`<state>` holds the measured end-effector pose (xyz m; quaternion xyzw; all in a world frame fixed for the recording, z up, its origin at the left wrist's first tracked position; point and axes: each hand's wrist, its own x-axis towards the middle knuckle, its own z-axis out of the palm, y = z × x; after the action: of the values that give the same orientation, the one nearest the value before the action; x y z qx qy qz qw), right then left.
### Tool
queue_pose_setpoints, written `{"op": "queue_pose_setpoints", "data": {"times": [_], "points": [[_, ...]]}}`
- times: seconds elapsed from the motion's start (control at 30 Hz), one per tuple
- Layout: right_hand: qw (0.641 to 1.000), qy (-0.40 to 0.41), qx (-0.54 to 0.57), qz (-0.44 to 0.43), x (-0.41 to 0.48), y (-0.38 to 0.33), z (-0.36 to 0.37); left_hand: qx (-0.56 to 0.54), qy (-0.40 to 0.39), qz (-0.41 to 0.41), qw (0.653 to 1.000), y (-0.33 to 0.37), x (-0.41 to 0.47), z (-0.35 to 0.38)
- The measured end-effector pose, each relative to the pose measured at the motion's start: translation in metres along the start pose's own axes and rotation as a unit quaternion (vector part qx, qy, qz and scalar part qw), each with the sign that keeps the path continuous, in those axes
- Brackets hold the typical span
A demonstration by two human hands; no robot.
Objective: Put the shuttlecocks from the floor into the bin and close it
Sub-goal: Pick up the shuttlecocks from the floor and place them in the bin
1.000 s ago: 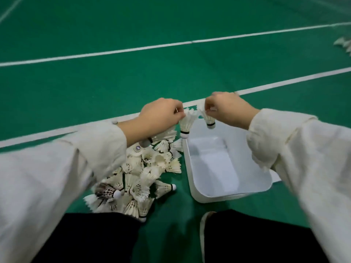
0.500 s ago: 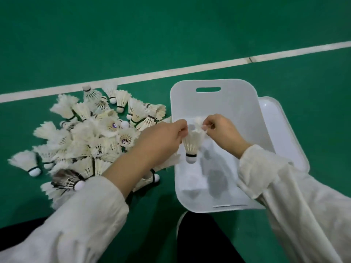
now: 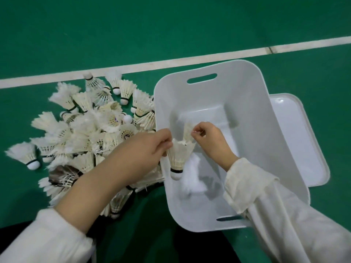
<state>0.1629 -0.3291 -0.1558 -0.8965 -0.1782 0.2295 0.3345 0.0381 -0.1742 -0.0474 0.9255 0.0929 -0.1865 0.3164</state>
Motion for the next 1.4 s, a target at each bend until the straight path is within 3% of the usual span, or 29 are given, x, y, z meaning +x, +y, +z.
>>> {"op": "queue_pose_setpoints", "data": {"times": [0.07, 0.3, 0.47, 0.67, 0.77, 0.9, 1.1, 1.2, 1.27, 1.33, 1.4], "points": [[1.000, -0.005, 0.018, 0.001, -0.013, 0.001, 0.009, -0.012, 0.007, -0.003, 1.000, 0.003, -0.006, 0.003], [0.992, -0.014, -0.089, -0.084, 0.014, -0.004, -0.003, -0.076, 0.060, 0.006, 0.995, 0.018, 0.002, 0.006], [0.984, -0.035, -0.162, -0.059, 0.059, -0.016, -0.019, -0.048, 0.067, 0.020, 0.996, 0.028, 0.010, 0.001], [0.981, -0.090, -0.168, -0.030, 0.066, -0.014, -0.014, -0.054, 0.103, 0.008, 0.993, 0.024, 0.014, -0.009], [0.991, -0.102, -0.082, -0.031, 0.053, -0.020, -0.022, -0.046, 0.104, 0.005, 0.994, 0.023, 0.015, -0.009], [0.998, -0.039, -0.010, -0.055, 0.019, -0.033, -0.057, -0.051, 0.118, 0.005, 0.992, 0.025, 0.017, -0.013], [0.968, -0.151, 0.144, -0.136, -0.046, -0.057, -0.110, -0.117, 0.179, 0.036, 0.976, 0.053, 0.033, -0.021], [0.981, -0.048, 0.165, -0.094, -0.036, -0.046, -0.116, -0.126, 0.186, 0.034, 0.974, 0.070, 0.042, -0.018], [0.994, 0.017, 0.105, -0.023, -0.019, -0.023, -0.115, -0.156, 0.190, 0.017, 0.969, 0.076, 0.045, -0.014], [0.998, 0.026, 0.039, 0.047, -0.005, 0.002, -0.108, -0.166, 0.191, -0.007, 0.967, 0.075, 0.045, -0.006], [0.996, 0.003, 0.011, 0.092, 0.003, 0.020, -0.093, -0.105, 0.167, -0.016, 0.980, 0.070, 0.045, 0.006]]}}
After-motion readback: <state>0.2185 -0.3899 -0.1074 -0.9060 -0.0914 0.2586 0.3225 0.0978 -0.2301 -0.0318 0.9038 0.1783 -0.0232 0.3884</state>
